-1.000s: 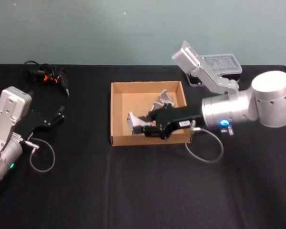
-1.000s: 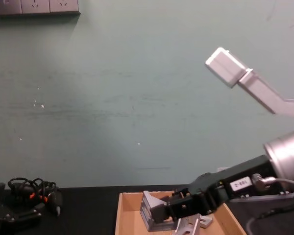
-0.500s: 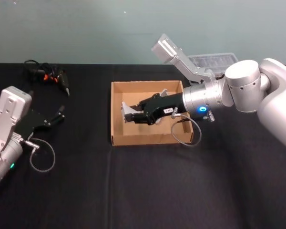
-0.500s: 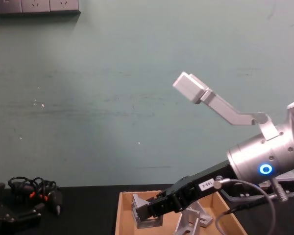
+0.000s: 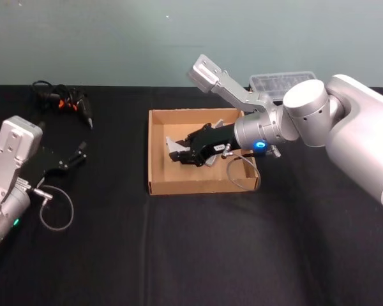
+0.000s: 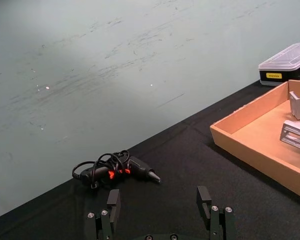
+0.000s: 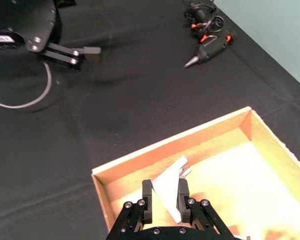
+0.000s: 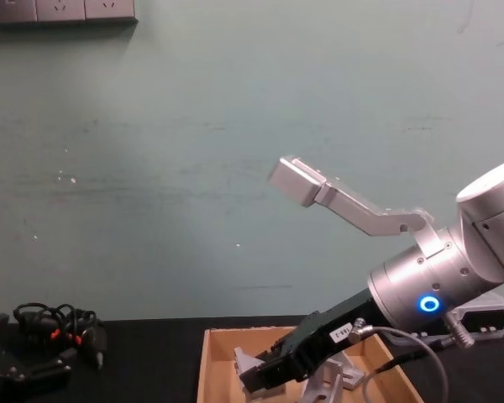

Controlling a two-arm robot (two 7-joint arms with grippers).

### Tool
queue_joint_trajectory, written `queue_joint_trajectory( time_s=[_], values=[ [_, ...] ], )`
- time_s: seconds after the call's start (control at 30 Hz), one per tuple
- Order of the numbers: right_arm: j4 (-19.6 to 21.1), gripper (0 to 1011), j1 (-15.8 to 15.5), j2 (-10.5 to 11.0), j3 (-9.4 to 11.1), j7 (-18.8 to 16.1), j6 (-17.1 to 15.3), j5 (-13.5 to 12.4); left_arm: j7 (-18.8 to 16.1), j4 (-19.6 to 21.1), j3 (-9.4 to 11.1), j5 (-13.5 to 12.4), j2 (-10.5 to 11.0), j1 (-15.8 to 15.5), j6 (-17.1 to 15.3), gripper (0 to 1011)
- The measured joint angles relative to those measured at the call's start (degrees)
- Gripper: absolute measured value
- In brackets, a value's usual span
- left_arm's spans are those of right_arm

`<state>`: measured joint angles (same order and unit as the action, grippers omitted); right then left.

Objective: Use one hand to pick up the angle iron from the table and place it into the box.

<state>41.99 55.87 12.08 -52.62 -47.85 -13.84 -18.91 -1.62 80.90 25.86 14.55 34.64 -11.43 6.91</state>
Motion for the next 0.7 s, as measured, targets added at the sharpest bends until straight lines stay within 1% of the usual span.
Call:
queue_joint_trajectory(
  time_s=[0.37,0.7],
  values=[
    [-2.0,298,0.3,-1.3,0.3,2.1,1.3,2.7,0.0,0.0,0.0,0.0,0.0,0.0,0.0,1000],
    [-0.4,298,-0.4,-1.4,0.5,6.1,0.9,6.0,0.0,0.0,0.0,0.0,0.0,0.0,0.0,1000]
  ],
)
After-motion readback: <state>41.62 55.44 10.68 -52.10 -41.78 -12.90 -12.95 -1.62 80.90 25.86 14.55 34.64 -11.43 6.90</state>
